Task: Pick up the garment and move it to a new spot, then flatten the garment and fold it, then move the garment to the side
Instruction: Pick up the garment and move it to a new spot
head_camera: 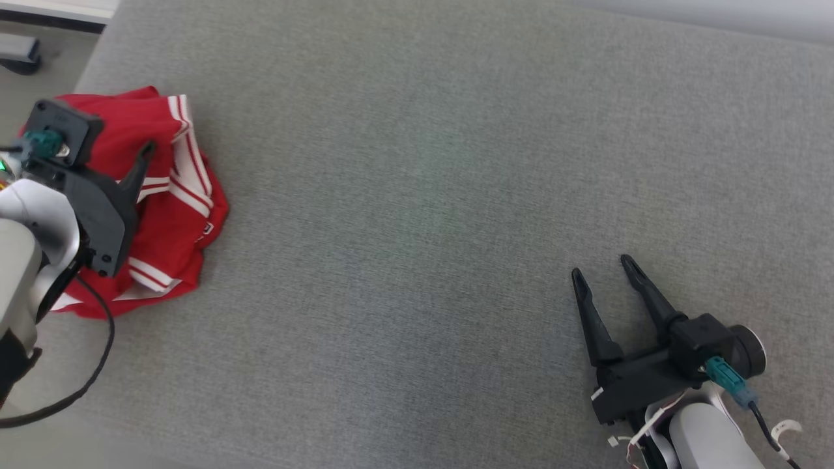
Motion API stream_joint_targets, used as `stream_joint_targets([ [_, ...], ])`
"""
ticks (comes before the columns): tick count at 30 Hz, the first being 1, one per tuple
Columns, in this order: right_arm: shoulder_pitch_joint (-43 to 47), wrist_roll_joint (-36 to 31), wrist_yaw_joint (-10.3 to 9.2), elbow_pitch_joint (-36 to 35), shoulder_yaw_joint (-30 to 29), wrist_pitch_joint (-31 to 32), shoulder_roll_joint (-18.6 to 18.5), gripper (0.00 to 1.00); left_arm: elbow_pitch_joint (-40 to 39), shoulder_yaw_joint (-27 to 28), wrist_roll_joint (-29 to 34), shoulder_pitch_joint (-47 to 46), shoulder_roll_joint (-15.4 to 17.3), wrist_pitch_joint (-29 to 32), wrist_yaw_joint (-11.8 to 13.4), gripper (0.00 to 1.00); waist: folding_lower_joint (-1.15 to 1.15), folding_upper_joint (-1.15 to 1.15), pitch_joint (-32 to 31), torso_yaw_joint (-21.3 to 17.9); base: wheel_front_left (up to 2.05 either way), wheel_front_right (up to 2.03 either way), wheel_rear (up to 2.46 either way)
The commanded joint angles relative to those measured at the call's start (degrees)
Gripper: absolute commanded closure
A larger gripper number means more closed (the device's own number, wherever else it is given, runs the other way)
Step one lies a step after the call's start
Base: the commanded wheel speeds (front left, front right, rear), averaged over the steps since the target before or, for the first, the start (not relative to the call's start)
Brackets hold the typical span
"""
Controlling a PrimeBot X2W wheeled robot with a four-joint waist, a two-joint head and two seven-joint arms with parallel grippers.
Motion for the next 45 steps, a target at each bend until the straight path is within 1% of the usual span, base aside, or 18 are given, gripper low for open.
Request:
stream_joint_targets([
  [1,-0.3,0.21,-0.12,1.17,-0.05,0.04,-0.24,0.0,0.94,-1.3,-0.55,-1.4,0.31,1.12,0.13,0.0,0.0,-0.01,2.0,-1.77,0.0,0.0,0.0],
  [4,-0.94,0.44,-0.13,1.76,-0.11,0.11,-0.16,0.0,3.48,-4.56,-1.95,-3.81,0.44,4.54,0.13,0.0,0.0,-0.01,3.03,-2.65,0.0,0.0,0.0],
  [7,-1.22,0.3,-0.14,2.16,-0.58,0.24,-0.01,0.0,6.16,-6.73,-1.63,-5.59,-0.09,6.48,0.12,0.0,0.0,-0.01,3.86,-3.39,0.0,0.0,0.0],
  [13,-1.35,0.44,-0.18,3.07,-1.65,0.4,-0.53,0.0,12.71,-8.06,-1.54,-7.34,-2.25,10.5,0.43,0.0,0.0,-0.01,5.13,-4.12,0.0,0.0,0.0],
  [16,-1.49,0.72,-0.19,3.45,-1.65,0.43,-0.73,0.0,15.08,-7.98,-2.56,-7.4,-3.4,11.56,0.5,0.0,0.0,-0.01,5.33,-4.28,0.0,0.0,0.0],
  [17,-1.54,0.78,-0.2,3.59,-1.65,0.43,-0.72,0.0,15.79,-7.98,-2.93,-7.28,-3.85,12.09,0.48,0.09,0.0,-0.01,5.36,-4.31,0.0,0.0,0.0],
  [18,-1.65,0.85,-0.2,3.75,-1.63,0.44,-0.67,0.0,16.36,-7.96,-3.21,-7.39,-4.16,12.46,0.44,0.66,0.0,-0.01,5.41,-4.34,0.0,0.0,0.0],
  [19,-1.75,0.9,-0.2,3.88,-1.59,0.44,-0.56,0.0,16.93,-8.01,-3.26,-7.47,-4.49,12.95,0.4,1.0,0.0,-0.01,5.42,-4.36,0.0,0.0,0.0],
  [23,-2.17,0.97,-0.19,4.13,-1.32,0.44,-0.06,0.0,19.29,-7.61,-5.02,-7.37,-5.48,14.8,0.3,1.0,0.0,-0.01,5.37,-4.38,0.0,0.0,0.0],
  [28,-2.5,1.27,-0.19,4.3,-1.04,0.43,-0.03,0.0,20.84,-7.17,-6.11,-8.16,-5.91,13.71,0.23,1.0,0.0,-0.01,4.72,-4.39,0.0,0.0,0.0],
  [33,-1.81,1.33,-0.19,4.14,-1.29,0.39,0.45,0.0,20.71,-6.43,-5.77,-9.82,-5.83,8.69,0.46,1.0,0.0,-0.01,3.19,-4.48,0.0,0.0,0.0],
  [34,-1.81,1.33,-0.19,4.14,-1.29,0.39,0.45,0.0,20.71,-6.43,-5.77,-9.82,-5.83,8.69,0.46,1.0,0.0,-0.01,3.19,-4.48,0.0,0.0,0.0],
  [36,-1.43,1.4,-0.19,3.98,-1.24,0.37,0.94,0.0,20.34,-5.93,-5.53,-10.62,-5.84,5.86,0.97,1.0,0.0,-0.01,2.35,-4.61,0.0,0.0,0.0],
  [38,-1.13,1.33,-0.18,3.82,-1.12,0.35,1.59,0.0,19.88,-5.77,-5.15,-11.34,-5.9,3.45,0.94,1.0,0.0,-0.01,1.38,-4.76,0.0,0.0,0.0],
  [42,-0.99,1.48,-0.14,3.57,-0.96,0.17,2.74,0.0,18.47,-5.15,-4.83,-13.23,-6.63,-1.23,1.09,1.0,0.0,-0.01,-0.71,-5.21,0.0,0.0,0.0],
  [45,-0.74,1.68,-0.14,3.38,-0.95,0.07,3.35,0.0,17.13,-5.72,-3.88,-14.0,-7.29,-3.96,1.09,1.0,0.0,-0.01,-2.38,-5.81,0.0,0.0,0.0],
])
